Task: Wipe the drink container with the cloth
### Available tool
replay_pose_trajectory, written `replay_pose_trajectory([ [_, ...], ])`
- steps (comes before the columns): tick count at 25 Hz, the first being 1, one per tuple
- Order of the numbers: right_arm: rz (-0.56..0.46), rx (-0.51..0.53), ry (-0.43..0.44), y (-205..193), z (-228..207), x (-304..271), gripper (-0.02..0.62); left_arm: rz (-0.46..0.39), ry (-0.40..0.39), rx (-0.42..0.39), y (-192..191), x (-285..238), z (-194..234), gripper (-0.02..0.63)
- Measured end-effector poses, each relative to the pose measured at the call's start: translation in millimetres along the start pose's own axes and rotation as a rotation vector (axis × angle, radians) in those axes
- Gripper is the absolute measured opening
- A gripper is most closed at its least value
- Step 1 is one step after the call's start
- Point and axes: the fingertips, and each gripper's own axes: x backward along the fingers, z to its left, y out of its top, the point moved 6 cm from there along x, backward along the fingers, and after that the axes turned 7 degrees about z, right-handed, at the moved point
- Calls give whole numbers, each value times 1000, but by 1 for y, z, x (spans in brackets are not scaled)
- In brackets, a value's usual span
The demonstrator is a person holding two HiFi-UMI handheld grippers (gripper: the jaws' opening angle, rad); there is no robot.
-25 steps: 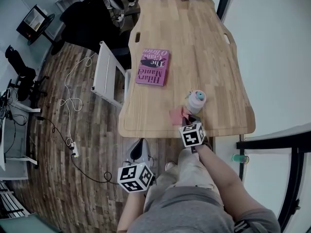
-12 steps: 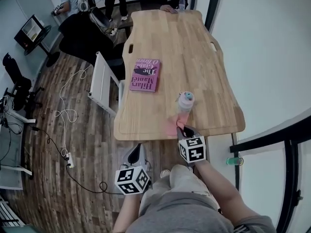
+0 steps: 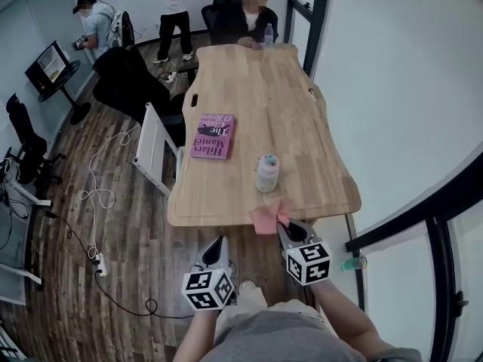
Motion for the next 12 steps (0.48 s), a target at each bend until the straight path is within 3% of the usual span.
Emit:
replay_pose_trajectory([
  [12, -54, 13, 48, -48, 12, 119, 29, -14, -6, -23, -54, 63, -80, 2],
])
